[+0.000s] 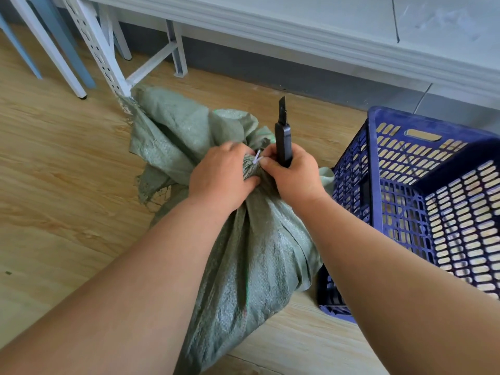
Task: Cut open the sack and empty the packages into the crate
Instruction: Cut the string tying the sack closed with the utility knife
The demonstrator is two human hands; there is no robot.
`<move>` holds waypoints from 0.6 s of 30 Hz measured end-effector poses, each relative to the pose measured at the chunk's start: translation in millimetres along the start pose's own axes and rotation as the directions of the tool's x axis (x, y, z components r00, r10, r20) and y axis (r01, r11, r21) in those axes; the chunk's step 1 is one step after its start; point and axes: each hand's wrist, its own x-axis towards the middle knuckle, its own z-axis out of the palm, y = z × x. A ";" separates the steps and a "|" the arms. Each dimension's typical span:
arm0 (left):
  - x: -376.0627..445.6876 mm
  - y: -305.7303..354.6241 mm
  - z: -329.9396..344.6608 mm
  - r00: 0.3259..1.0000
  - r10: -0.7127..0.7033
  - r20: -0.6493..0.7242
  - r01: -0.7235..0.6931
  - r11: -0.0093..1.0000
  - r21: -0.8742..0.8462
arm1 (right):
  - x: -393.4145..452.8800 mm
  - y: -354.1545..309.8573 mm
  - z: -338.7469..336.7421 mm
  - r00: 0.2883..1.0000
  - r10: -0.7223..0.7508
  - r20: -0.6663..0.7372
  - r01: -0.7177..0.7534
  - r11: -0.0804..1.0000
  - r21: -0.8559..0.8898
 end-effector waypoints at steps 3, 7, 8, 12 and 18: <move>-0.3 -1.2 1.7 0.999 -0.052 0.008 0.053 0.996 -0.068 | 0.1 -0.2 0.1 1.000 0.025 0.007 -0.025 1.000 0.000; 0.8 -4.4 -4.5 0.988 -0.017 0.153 0.067 0.944 -0.323 | 3.1 -2.8 -1.8 1.000 0.029 -0.003 -0.028 0.999 0.023; 1.1 -4.1 -4.7 0.986 -0.008 0.169 0.065 0.940 -0.336 | 3.6 -3.5 -2.0 1.000 0.027 -0.004 -0.027 0.999 0.025; -0.9 -3.7 2.5 0.993 -0.080 0.091 0.102 0.958 -0.268 | 2.3 -5.6 -1.7 0.999 0.031 0.020 -0.030 0.999 -0.019; 2.8 -3.2 7.8 0.982 -0.182 0.052 0.189 0.921 -0.341 | 6.4 -10.6 -1.9 0.996 0.051 0.068 -0.045 0.996 -0.082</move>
